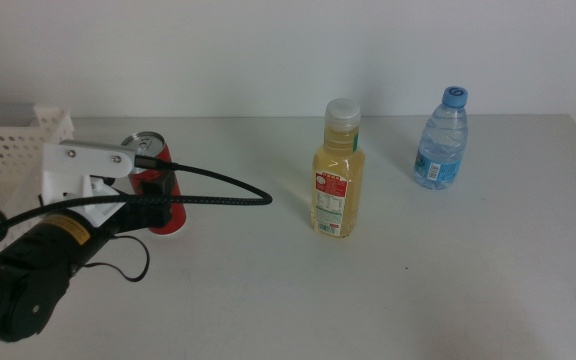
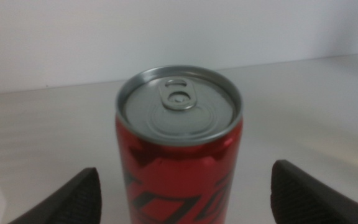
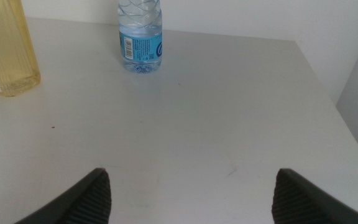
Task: Use arms to grab the bottles and put them into the dustbin to the left of the table.
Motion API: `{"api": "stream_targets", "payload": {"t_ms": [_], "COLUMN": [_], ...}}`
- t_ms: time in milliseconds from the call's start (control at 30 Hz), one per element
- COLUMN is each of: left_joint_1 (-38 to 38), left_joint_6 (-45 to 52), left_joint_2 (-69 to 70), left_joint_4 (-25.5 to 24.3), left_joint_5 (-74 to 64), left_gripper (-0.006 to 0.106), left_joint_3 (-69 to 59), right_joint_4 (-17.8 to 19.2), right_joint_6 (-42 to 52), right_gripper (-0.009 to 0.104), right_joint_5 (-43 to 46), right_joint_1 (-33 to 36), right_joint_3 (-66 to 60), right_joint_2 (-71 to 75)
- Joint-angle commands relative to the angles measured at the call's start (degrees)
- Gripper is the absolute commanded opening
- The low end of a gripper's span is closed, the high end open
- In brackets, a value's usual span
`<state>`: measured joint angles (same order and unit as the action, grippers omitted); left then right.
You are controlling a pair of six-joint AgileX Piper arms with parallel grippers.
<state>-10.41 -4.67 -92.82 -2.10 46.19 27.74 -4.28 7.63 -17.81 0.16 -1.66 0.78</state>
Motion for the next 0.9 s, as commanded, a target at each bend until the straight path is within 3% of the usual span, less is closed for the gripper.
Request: {"api": "stream_targets", "payload": {"t_ms": [0, 567, 667, 867], "left_joint_1": [-0.32, -0.32, -0.32, -0.38], "left_joint_6": [-0.49, 2.15, 1.95, 1.95], "left_joint_2": [-0.12, -15.80, -16.30, -16.14], "left_joint_4": [-0.34, -0.56, -0.56, -4.93], "left_joint_5": [3.87, 13.28, 14.44, 14.49], "left_gripper": [0.093, 0.091, 0.077, 0.027], "left_joint_3": [3.03, 12.72, 12.72, 12.72], "right_joint_4": [0.30, 0.30, 0.30, 0.30], "right_joint_6": [0.69, 0.69, 0.69, 0.69], "right_gripper": [0.066, 0.066, 0.066, 0.066], "right_joint_5": [4.45, 4.45, 4.45, 4.45], "right_joint_1": [-0.39, -0.39, -0.39, -0.39], "right_joint_3": [0.56, 0.56, 0.56, 0.56], "right_joint_2": [1.20, 1.20, 1.20, 1.20]}}
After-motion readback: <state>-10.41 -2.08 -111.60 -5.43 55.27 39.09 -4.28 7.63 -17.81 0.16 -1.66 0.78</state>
